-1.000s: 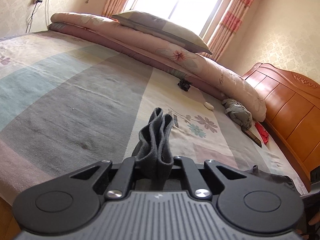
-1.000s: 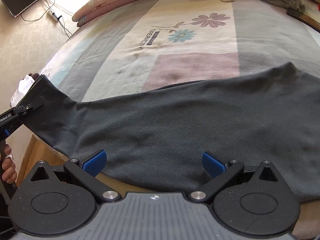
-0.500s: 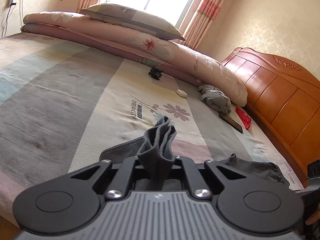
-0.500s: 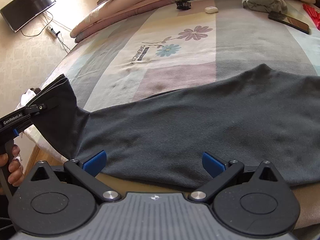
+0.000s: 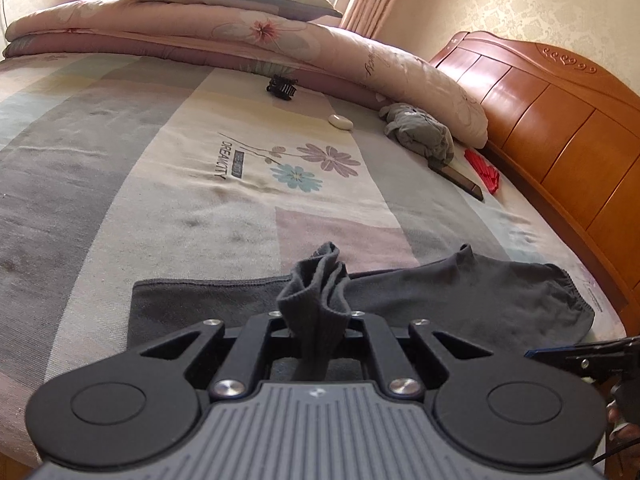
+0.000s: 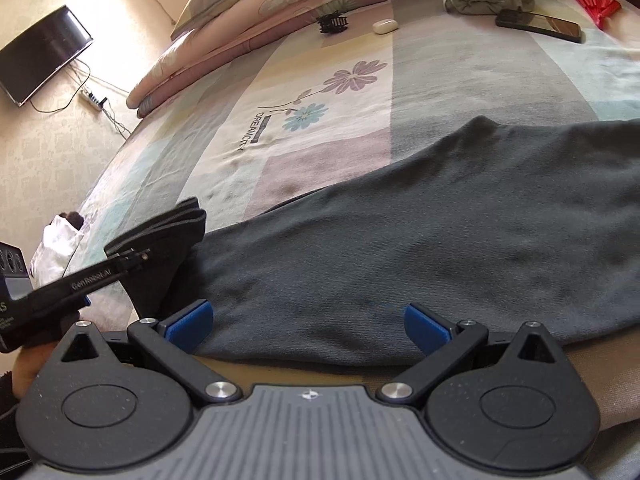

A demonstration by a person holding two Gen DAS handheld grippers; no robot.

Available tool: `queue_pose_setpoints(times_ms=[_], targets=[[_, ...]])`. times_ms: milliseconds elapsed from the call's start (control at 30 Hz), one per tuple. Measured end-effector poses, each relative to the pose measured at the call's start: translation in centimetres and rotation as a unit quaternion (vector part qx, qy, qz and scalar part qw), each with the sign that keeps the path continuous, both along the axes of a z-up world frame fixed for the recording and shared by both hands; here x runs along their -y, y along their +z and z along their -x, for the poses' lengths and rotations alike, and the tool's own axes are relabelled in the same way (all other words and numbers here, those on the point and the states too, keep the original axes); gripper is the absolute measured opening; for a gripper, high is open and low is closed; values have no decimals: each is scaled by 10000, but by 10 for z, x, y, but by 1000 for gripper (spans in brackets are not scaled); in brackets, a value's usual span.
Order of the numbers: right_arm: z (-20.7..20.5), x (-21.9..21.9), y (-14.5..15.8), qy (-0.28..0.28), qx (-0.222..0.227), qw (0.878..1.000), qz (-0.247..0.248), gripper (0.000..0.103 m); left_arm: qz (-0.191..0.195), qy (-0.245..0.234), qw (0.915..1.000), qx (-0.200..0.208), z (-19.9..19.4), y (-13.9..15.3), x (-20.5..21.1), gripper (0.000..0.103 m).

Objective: Fold clothes
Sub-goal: 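Lay the cuff onto the sweatpants and open the left gripper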

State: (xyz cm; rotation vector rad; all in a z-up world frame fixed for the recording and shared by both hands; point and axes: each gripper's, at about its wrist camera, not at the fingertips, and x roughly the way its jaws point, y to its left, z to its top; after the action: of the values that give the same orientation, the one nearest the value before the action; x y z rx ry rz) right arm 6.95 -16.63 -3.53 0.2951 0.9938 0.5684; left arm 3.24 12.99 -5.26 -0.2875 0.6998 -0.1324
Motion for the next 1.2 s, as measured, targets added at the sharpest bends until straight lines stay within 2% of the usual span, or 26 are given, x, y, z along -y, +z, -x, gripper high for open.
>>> queue_pose_setpoints(times_ms=[167, 233, 367, 500, 600, 667, 733, 867, 967, 1067, 1133, 1200], targets=[[-3, 1, -4, -32, -67, 10000, -36, 103, -131, -76, 9998, -147, -4, -7, 7, 6], [-4, 0, -5, -24, -80, 10000, -32, 103, -126, -128, 9996, -215, -6, -10, 8, 10], [-7, -1, -9, -58, -131, 9999, -42, 103, -116, -358, 9988, -306, -6, -12, 13, 29], [-9, 1, -12, -159, -221, 9996, -125, 103, -34, -696, 9973, -242, -3, -4, 21, 35], [-10, 3, -12, -199, -211, 9995, -120, 103, 139, -995, 9949, -7, 2, 12, 23, 42], [-10, 5, -11, -237, -209, 9994, -161, 103, 26, -1022, 9947, 88, 1, 19, 21, 46], [-9, 7, -12, -263, -209, 9993, -187, 103, -128, -1011, 9947, 160, -1, 24, 18, 47], [-9, 11, -12, -299, -206, 9991, -211, 103, -406, -808, 9958, -135, -14, 6, 7, 47], [-9, 13, -14, -332, -214, 9990, -205, 103, -429, -750, 9956, -358, -23, -16, 3, 47], [-11, 14, -17, -361, -240, 9989, -184, 103, -277, -696, 9964, -407, -33, -34, 6, 47], [-13, 14, -20, -389, -281, 9987, -148, 103, -272, -675, 9967, -358, -36, -36, 9, 49], [-13, 16, -20, -403, -265, 9987, -144, 103, -424, -738, 9955, -409, -35, -28, 13, 49]])
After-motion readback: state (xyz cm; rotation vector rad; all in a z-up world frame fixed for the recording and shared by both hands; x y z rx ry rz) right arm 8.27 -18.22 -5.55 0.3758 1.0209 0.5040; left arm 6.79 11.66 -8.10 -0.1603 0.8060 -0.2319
